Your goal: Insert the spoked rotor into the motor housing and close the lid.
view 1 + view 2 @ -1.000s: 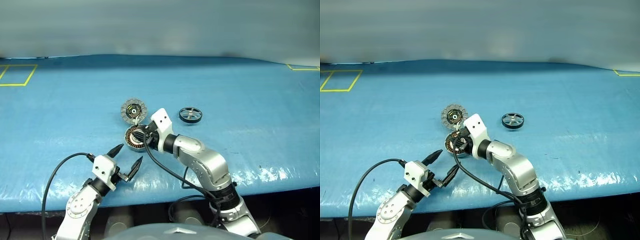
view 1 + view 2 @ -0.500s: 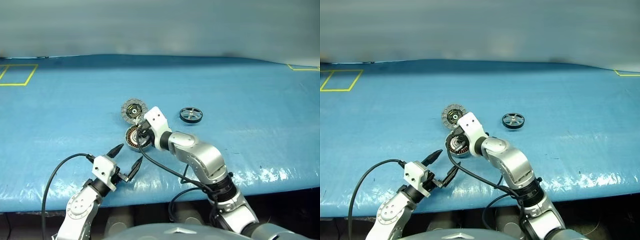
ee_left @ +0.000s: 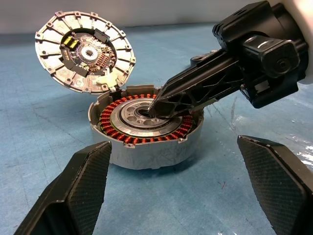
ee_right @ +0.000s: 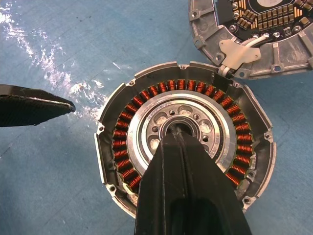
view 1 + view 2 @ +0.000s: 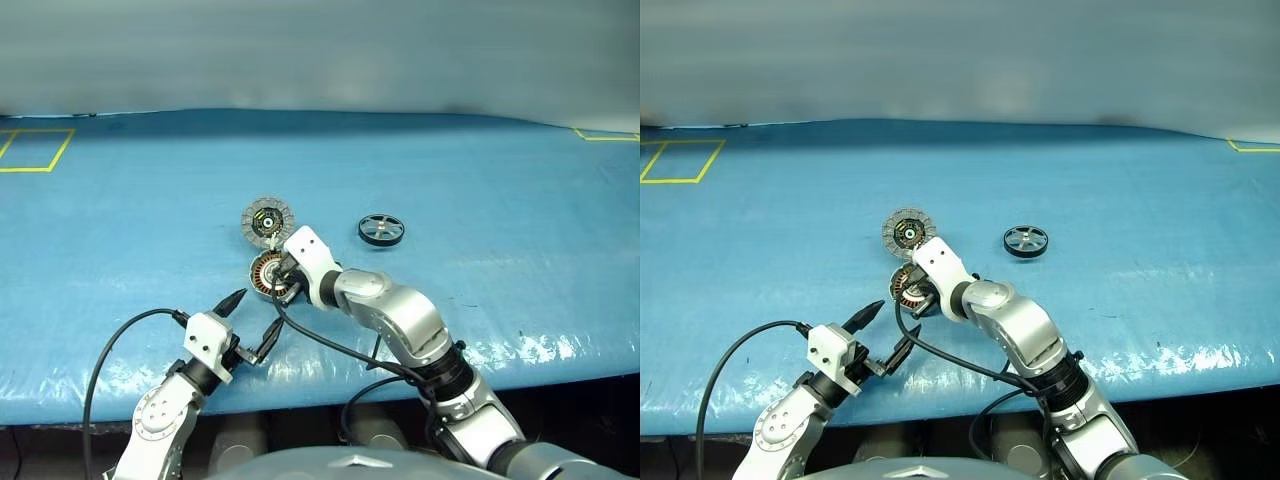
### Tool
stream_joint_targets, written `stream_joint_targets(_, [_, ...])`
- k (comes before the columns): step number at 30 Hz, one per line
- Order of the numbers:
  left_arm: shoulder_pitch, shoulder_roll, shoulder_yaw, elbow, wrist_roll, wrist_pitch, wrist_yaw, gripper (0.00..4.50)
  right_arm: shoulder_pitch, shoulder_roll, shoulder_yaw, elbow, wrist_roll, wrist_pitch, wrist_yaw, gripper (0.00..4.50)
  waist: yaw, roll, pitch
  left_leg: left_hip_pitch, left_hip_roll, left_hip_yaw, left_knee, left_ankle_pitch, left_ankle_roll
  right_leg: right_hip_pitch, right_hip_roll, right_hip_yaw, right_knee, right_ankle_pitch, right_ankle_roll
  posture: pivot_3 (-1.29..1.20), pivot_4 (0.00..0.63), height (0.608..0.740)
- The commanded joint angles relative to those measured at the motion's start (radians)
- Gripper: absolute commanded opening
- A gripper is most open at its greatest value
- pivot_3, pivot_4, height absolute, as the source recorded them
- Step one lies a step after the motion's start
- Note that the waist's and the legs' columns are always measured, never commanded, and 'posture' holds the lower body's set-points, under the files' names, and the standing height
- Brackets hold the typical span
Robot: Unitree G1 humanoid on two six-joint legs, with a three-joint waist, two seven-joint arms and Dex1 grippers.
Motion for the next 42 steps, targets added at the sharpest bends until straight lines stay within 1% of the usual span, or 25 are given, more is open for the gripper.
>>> stream_joint_targets(1, [0.004, -0.005, -0.007, -0.016, -0.001, -0.023, 0.001, 4.50, -0.006, 0.011, 0.003, 0.000, -0.005, -0.021, 0.003, 0.02, 0.000, 0.000, 0.000, 0.000, 0.000, 0.000, 0.000, 0.000, 0.000, 0.000, 0.000, 0.000, 0.000, 0.000, 0.000, 0.00, 0.150, 0.740])
stream_joint_targets(9, [0.001, -0.007, -0.010, -0.017, -0.001, -0.022, 0.003, 4.50, -0.018, 0.034, 0.014, 0.042, -0.017, -0.044, 0.004, 0.02, -0.001, 0.000, 0.000, 0.000, 0.000, 0.000, 0.000, 0.000, 0.000, 0.000, 0.000, 0.000, 0.000, 0.000, 0.001, 0.00, 0.150, 0.740])
stream_joint_targets(17, [-0.001, -0.011, -0.012, -0.014, -0.002, -0.024, 0.009, 4.50, -0.021, 0.029, 0.017, 0.039, -0.022, -0.035, 0.018, 0.02, -0.001, 0.000, 0.000, 0.000, 0.000, 0.000, 0.000, 0.000, 0.000, 0.000, 0.000, 0.000, 0.000, 0.000, 0.000, 0.00, 0.150, 0.740])
stream_joint_targets(19, [-0.002, -0.012, -0.012, -0.013, -0.001, -0.026, 0.008, 4.50, -0.019, 0.020, -0.002, 0.010, -0.012, -0.039, 0.028, 0.02, -0.001, 0.000, 0.000, 0.000, 0.000, 0.000, 0.000, 0.000, 0.000, 0.000, 0.000, 0.000, 0.000, 0.000, 0.000, 0.00, 0.150, 0.740])
stream_joint_targets(22, [-0.005, -0.009, -0.009, -0.012, -0.003, -0.026, 0.006, 4.50, -0.019, 0.006, -0.090, -0.081, 0.057, -0.023, 0.071, 0.02, 0.000, 0.000, 0.000, 0.000, 0.000, 0.000, 0.000, 0.000, 0.000, 0.000, 0.000, 0.000, 0.000, 0.000, 0.000, 0.00, 0.150, 0.740])
stream_joint_targets(25, [-0.011, -0.003, -0.006, -0.009, -0.003, -0.026, 0.002, 4.50, -0.039, -0.053, -0.173, -0.152, 0.107, -0.025, 0.119, 0.02, 0.003, 0.000, 0.000, -0.001, 0.000, -0.001, 0.000, 0.000, 0.000, 0.000, -0.001, -0.001, 0.000, 0.001, 0.001, 0.00, 0.150, 0.740])
stream_joint_targets(28, [-0.017, 0.001, -0.006, -0.007, -0.004, -0.024, -0.001, 4.50, -0.061, -0.104, -0.246, -0.157, 0.116, -0.021, 0.118, 0.02, 0.003, 0.000, 0.000, 0.000, 0.000, -0.001, 0.000, 0.000, 0.000, 0.000, -0.001, -0.001, 0.000, 0.001, 0.001, 0.00, 0.150, 0.740])
stream_joint_targets(32, [-0.029, 0.006, -0.009, 0.002, -0.007, -0.022, -0.012, 4.50, -0.103, -0.261, -0.307, -0.040, 0.042, -0.022, 0.102, 0.02, 0.005, 0.001, 0.000, 0.000, -0.001, 0.000, 0.000, 0.000, 0.000, 0.000, 0.000, -0.001, 0.000, 0.000, 0.000, 0.00, 0.150, 0.740])
stream_joint_targets(34, [-0.033, 0.004, -0.010, 0.007, -0.010, -0.022, -0.016, 4.50, -0.121, -0.312, -0.333, 0.027, 0.028, -0.036, 0.099, 0.02, 0.007, 0.001, 0.001, -0.001, -0.002, 0.000, 0.001, 0.000, 0.000, 0.000, 0.000, -0.001, 0.000, 0.000, -0.001, 0.00, 0.150, 0.740])
stream_joint_targets(36, [-0.035, 0.003, -0.009, 0.012, -0.009, -0.023, -0.018, 4.50, -0.136, -0.336, -0.355, 0.084, 0.018, -0.054, 0.095, 0.02, 0.005, 0.001, 0.001, -0.001, -0.002, 0.002, 0.001, 0.000, 0.000, 0.000, 0.000, 0.000, 0.000, 0.001, -0.001, 0.00, 0.150, 0.740])
stream_joint_targets(37, [-0.035, 0.002, -0.009, 0.013, -0.010, -0.023, -0.018, 4.50, -0.143, -0.337, -0.369, 0.109, 0.013, -0.058, 0.082, 0.39, 0.002, 0.001, 0.001, -0.001, -0.003, 0.002, 0.001, 0.000, 0.000, 0.000, 0.000, 0.000, 0.000, 0.001, 0.000, 0.00, 0.150, 0.740])
stream_joint_targets(38, [-0.035, 0.001, -0.009, 0.014, -0.010, -0.023, -0.019, 4.50, -0.148, -0.338, -0.377, 0.125, 0.006, -0.059, 0.070, 0.56, 0.000, 0.001, 0.001, -0.001, -0.003, 0.003, 0.000, 0.000, 0.000, 0.000, 0.001, 0.000, 0.000, 0.002, 0.001, 0.00, 0.150, 0.740])
stream_joint_targets(41, [-0.031, -0.002, -0.009, 0.016, -0.010, -0.025, -0.017, 4.50, -0.152, -0.325, -0.395, 0.147, -0.016, -0.047, 0.024, 1.61, 0.000, 0.001, 0.001, 0.000, -0.002, 0.002, -0.001, 0.000, 0.000, 0.000, 0.003, 0.000, 0.000, 0.002, 0.001, 0.00, 0.150, 0.740])
stream_joint_targets(42, [-0.030, -0.002, -0.009, 0.017, -0.009, -0.026, -0.017, 4.50, -0.150, -0.318, -0.398, 0.146, -0.018, -0.041, 0.013, 1.89, 0.001, 0.001, 0.001, 0.000, -0.002, 0.002, -0.001, 0.000, 0.000, 0.000, 0.003, -0.001, 0.000, 0.002, 0.001, 0.00, 0.150, 0.740])
